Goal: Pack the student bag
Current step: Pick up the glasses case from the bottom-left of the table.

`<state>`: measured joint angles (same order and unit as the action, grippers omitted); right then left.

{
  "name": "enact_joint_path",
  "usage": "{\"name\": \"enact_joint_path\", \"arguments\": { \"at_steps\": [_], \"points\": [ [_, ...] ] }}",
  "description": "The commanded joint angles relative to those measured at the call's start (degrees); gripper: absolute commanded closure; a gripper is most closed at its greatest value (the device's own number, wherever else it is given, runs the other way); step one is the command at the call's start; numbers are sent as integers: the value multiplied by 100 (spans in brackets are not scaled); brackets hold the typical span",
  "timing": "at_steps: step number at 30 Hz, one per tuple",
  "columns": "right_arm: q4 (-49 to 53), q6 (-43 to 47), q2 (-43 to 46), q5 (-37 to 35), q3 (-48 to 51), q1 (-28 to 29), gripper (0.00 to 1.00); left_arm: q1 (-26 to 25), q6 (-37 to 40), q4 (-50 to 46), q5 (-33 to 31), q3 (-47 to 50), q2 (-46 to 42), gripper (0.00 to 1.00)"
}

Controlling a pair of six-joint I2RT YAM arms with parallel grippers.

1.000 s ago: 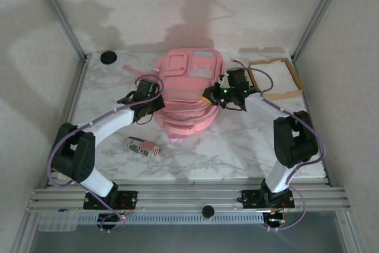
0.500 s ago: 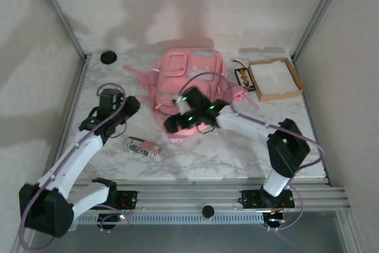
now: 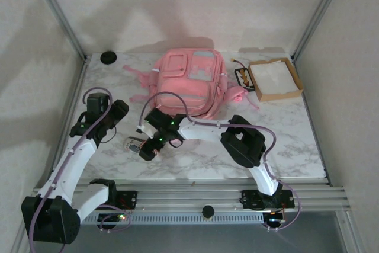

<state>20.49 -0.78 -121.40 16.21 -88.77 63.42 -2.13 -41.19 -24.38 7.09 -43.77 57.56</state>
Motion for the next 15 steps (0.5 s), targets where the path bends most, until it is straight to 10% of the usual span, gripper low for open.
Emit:
{"name": "enact_joint_path", "arguments": {
  "at_steps": [1,15],
  "points": [
    [183,414,-333,-240,-364,237,2,46,232,-189,-54,-260,96,39],
    [-185,426,470,-599,599,84,52,-14,1196,179,-283,-1062,757,34]
  ]
}}
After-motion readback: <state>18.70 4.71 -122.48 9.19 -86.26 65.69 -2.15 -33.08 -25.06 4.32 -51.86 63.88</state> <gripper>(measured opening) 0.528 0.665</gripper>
